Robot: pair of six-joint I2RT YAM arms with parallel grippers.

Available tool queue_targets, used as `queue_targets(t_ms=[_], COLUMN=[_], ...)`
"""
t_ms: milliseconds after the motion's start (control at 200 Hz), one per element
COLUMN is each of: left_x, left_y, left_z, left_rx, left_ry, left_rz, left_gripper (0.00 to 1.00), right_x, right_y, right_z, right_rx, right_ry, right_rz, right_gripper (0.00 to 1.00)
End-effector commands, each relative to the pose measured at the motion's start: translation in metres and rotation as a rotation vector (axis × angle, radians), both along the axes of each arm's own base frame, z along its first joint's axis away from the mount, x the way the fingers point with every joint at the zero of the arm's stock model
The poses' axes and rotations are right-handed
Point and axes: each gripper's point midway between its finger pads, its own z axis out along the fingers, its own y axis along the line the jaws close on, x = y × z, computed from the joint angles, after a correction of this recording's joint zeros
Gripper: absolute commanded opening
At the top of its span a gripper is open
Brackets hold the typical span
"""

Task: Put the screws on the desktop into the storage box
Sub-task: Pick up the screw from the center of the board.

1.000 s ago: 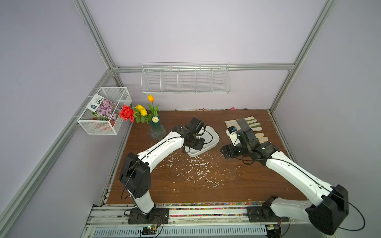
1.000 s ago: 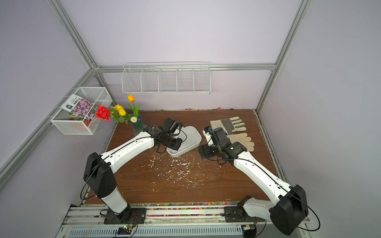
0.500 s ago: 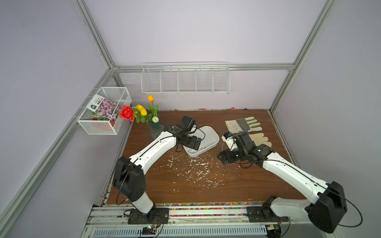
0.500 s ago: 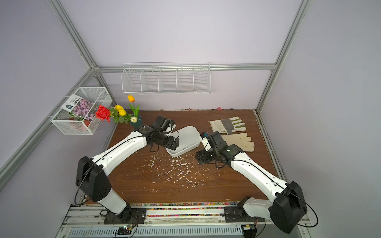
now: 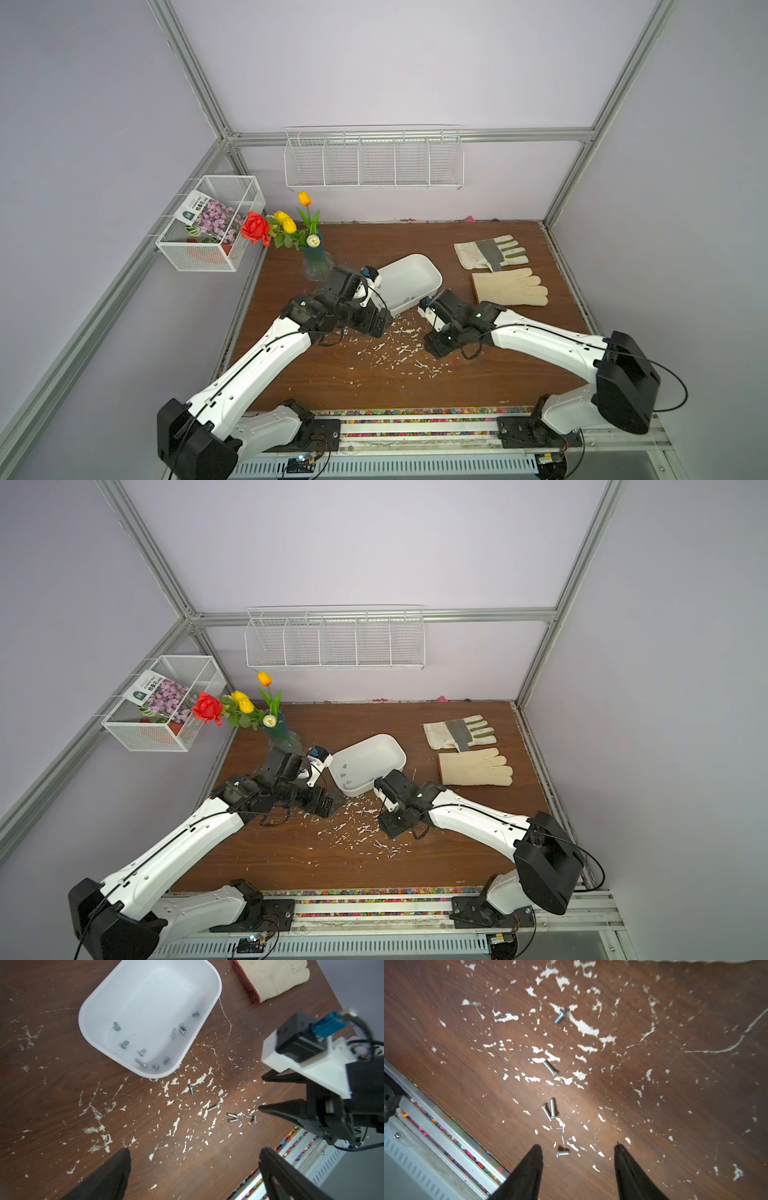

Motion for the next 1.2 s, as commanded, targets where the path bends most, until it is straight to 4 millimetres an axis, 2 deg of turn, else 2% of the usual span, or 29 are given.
queue_targets(t_ms=[0, 170, 345, 555, 820, 1195], left_x=[-0.005, -0.008, -0.008, -0.009, -0.01, -0.012], left_y=[-0.008, -0.009, -0.012, -0.013, -0.016, -0.02], left_z=[0.001, -0.014, -0.016, -0.017, -0.02, -0.025], left_rx=[-0.086, -0.091, -0.097, -0.103, -0.109, -0.11], left_ry=[0.017, 0.035, 0.039, 0.048, 0.064, 0.089], left_rz=[-0.005, -0.01, -0.017, -0.025, -0.039, -0.056], left_gripper=[1.0, 1.0, 1.0, 0.99, 0.98, 0.98], right_x=[-0.004, -0.013, -0.017, -0.02, -0.023, -0.023], right_y=[0.009, 0.018, 0.022, 0.027, 0.033, 0.035], right_z=[-0.007, -0.022, -0.031, -0.04, -0.053, -0.06], right_rx=[-0.006, -0.037, -0.046, -0.061, -0.072, -0.103], right_ry=[0.012, 0.034, 0.05, 0.061, 0.081, 0.082], right_rz=[-0.011, 0.011, 0.015, 0.03, 0.041, 0.052], right_gripper=[0.53, 0.45, 0.38, 0.33, 0.31, 0.29])
